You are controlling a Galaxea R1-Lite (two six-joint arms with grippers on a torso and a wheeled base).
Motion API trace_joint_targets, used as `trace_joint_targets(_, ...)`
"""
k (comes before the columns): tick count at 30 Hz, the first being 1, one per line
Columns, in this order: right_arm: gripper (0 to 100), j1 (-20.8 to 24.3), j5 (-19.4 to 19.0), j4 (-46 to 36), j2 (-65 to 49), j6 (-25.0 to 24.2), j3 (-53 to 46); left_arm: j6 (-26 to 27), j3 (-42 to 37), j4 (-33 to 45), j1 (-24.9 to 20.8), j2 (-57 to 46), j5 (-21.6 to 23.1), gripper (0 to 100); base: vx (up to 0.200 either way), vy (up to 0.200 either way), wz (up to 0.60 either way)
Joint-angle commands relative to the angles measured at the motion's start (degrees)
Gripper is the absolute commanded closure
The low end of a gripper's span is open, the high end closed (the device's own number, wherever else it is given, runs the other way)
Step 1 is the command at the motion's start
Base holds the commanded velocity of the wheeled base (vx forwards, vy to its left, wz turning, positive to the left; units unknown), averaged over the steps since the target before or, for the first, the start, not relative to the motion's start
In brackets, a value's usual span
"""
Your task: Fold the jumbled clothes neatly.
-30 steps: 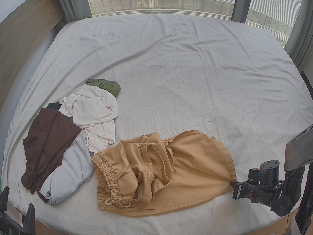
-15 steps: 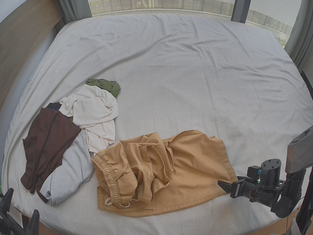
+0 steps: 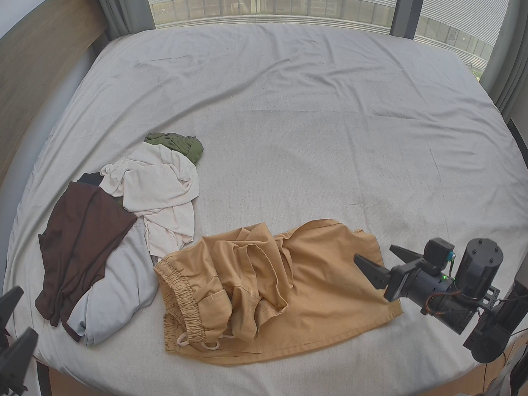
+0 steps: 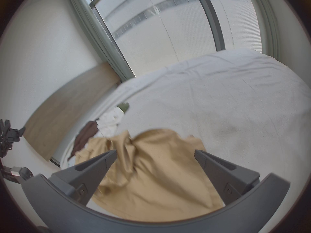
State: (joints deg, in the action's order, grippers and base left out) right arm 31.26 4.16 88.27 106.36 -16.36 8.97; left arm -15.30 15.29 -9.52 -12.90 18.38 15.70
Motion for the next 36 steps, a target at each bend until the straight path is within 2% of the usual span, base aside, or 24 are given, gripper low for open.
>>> trace_joint_targets(1, 0, 5.57, -5.74, -0.21, -4.41, 0.19, 13.79, -5.71, 11.08, -7.62, -7.14, 21.87, 1.79, 0, 0.0, 0.0, 0.0)
trace_joint_targets(3, 0, 6.71, -7.41, -0.73, -4.41, 0.19, 16.08, -5.44, 11.87, -10.52, -7.14, 24.68, 2.49, 0, 0.0, 0.0, 0.0)
trace_joint_targets(6, 0, 9.7, -12.42, -4.6, -5.73, -0.69, 19.59, -4.48, 13.1, -16.85, -6.44, 31.98, 4.69, 0, 0.0, 0.0, 0.0)
trace_joint_targets(9, 0, 10.05, -17.52, -8.03, -8.01, -2.54, 19.86, -3.16, 15.04, -18.87, -5.12, 36.11, 6.53, 0, 0.0, 0.0, 0.0)
trace_joint_targets(10, 0, 10.05, -17.52, -8.03, -8.01, -2.54, 19.86, -3.16, 15.04, -18.87, -5.12, 36.11, 6.53, 0, 0.0, 0.0, 0.0)
trace_joint_targets(11, 0, 9.88, -20.33, -9.96, -8.19, -2.89, 20.91, -3.07, 15.47, -19.31, -5.12, 36.99, 8.56, 0, 0.0, 0.0, 0.0)
trace_joint_targets(12, 0, 9.88, -21.3, -10.58, -8.28, -3.06, 21.35, -3.07, 15.3, -19.31, -5.21, 37.25, 9.61, 0, 0.0, 0.0, 0.0)
trace_joint_targets(17, 0, 10.58, -21.56, -10.66, -7.57, -7.46, 19.24, -3.16, 12.31, -18.6, -5.21, 37.69, 11.72, 0, 0.0, 0.0, 0.0)
trace_joint_targets(22, 0, 10.49, -21.47, -9.08, -3.79, -7.46, 17.57, -3.07, 7.39, -18.87, -5.03, 39.8, 11.72, 0, 0.0, 0.0, 0.0)
trace_joint_targets(26, 0, 10.49, -21.56, -8.73, -3.62, -7.46, 15.64, -3.07, 6.51, -19.22, -3.8, 42.96, 11.81, 0, 0.0, 0.0, 0.0)
trace_joint_targets(36, 0, 10.4, -21.47, -8.64, -2.39, -7.46, 15.37, -3.16, 2.91, -19.31, -3.98, 48.68, 12.25, 0, 0.0, 0.0, 0.0)
